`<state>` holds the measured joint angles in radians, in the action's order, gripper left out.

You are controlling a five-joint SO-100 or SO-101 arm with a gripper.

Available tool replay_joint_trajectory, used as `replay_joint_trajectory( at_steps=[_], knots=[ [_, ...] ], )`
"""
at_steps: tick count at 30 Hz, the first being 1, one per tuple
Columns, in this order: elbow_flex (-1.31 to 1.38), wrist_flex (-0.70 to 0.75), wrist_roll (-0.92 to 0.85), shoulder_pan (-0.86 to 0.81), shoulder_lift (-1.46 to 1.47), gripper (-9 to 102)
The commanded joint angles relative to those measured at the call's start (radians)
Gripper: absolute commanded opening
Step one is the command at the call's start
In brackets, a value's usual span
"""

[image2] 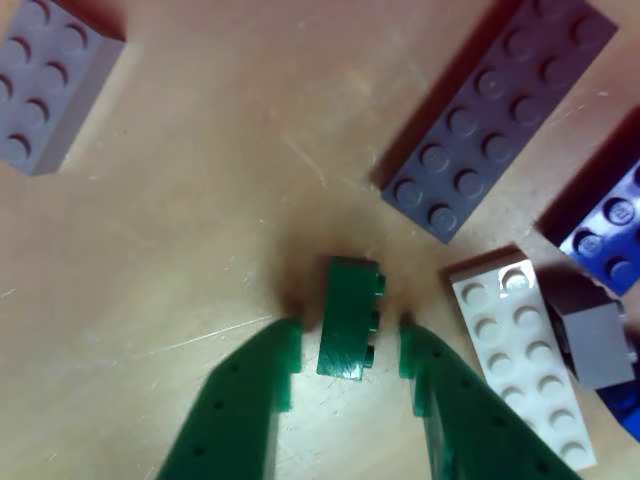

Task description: Put all lego bricks in the bin.

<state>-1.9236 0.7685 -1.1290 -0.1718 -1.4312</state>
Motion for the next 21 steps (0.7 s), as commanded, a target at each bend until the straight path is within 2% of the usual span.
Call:
replay_joint_trajectory(
  at_steps=[1, 5, 9, 12, 16, 21],
  knots=[
    [0.003, -0.023, -0.009, -0.021, -0.021, 0],
    [-0.025, -0.029, 0.1, 0.003, -0.13, 0],
    [-0.029, 0.078, 0.319, 0.12, -0.4, 0],
    [-0.017, 0.201, 0.468, 0.295, -0.561, 0],
    [0.086, 0.37, 0.627, 0.609, -0.552, 0],
    [0.167, 0.394, 0.753, 0.945, -0.396, 0]
  ],
)
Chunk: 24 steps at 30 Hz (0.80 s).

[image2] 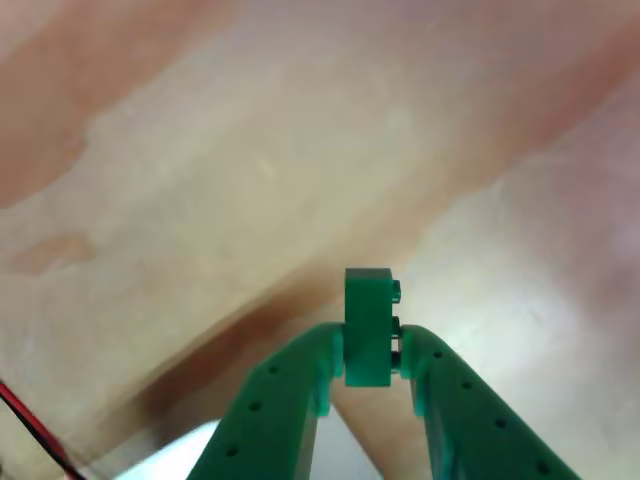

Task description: Put all lego bricks in the bin.

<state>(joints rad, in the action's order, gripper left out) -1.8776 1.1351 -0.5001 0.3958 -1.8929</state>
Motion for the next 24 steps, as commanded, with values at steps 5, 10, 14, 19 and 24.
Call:
replay_joint_trajectory(
  at_steps=[5, 10, 14, 19, 24],
  knots=[
    [0.281, 0.063, 0.189, 0.597, 0.198, 0],
    [0.239, 0.084, 0.175, 0.566, 0.207, 21],
    [0.163, 0.089, 0.161, 0.364, 0.067, 36],
    [0.117, 0.064, 0.06, -0.064, -0.132, 35],
    [-0.155, -0.101, -0.436, -0.391, -0.087, 32]
  ],
)
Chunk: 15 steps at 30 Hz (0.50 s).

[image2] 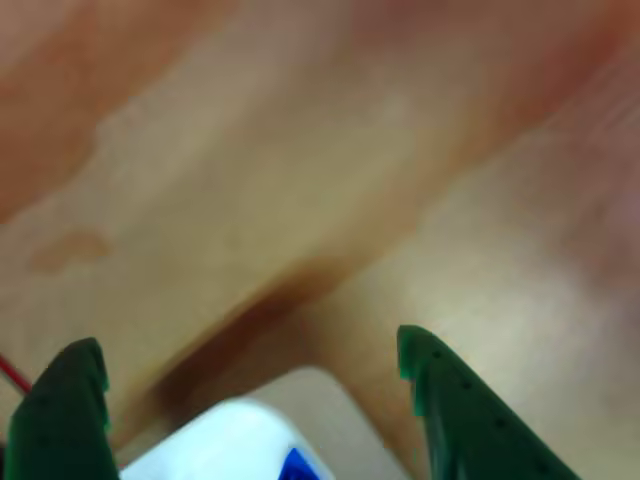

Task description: Put all lego bricks in the bin.

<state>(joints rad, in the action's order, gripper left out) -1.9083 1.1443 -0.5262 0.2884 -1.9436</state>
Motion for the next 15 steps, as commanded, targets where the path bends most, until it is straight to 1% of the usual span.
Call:
replay_joint_trajectory(
  at_steps=[1, 4, 6, 11, 15],
  knots=[
    [-0.178, -0.133, -0.548, -0.324, -0.011, 30],
    [-0.272, -0.256, -0.778, -0.442, 0.069, 30],
    [-0.273, -0.305, -0.828, -0.486, 0.124, 30],
    [-0.261, -0.33, -0.933, -0.555, 0.204, 30],
    [-0.262, -0.373, -1.088, -0.646, 0.258, 30]
  ],
)
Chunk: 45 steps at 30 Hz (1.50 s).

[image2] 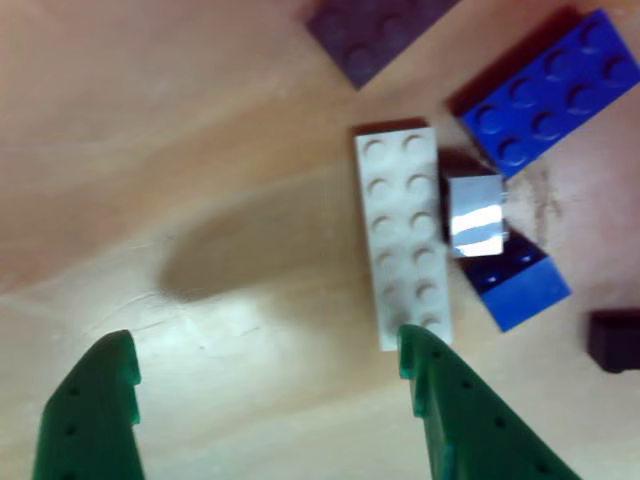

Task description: Put all lego bricks in the bin.

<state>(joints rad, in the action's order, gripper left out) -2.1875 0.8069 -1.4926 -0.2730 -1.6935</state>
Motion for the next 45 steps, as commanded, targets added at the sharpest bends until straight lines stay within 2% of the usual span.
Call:
replay_joint_trajectory(
  at_steps=[1, 7, 10, 13, 16, 23, 27, 34, 39, 45],
  knots=[
    [0.017, -0.046, -0.132, -0.098, 0.02, 30],
    [0.011, -0.02, -0.12, -0.114, 0.038, 30],
    [0.066, 0.087, -0.083, -0.118, 0.012, 29],
    [0.117, 0.126, -0.094, -0.152, -0.012, 29],
    [0.218, 0.247, -0.112, -0.167, -0.021, 29],
    [0.281, 0.391, -0.017, -0.112, -0.035, 28],
    [0.158, 0.238, -0.179, -0.15, -0.044, 32],
    [0.186, 0.163, -0.287, -0.152, 0.023, 31],
    [0.221, 0.181, -0.359, -0.176, 0.049, 31],
    [0.176, 0.041, -0.42, -0.247, 0.114, 30]
  ],
)
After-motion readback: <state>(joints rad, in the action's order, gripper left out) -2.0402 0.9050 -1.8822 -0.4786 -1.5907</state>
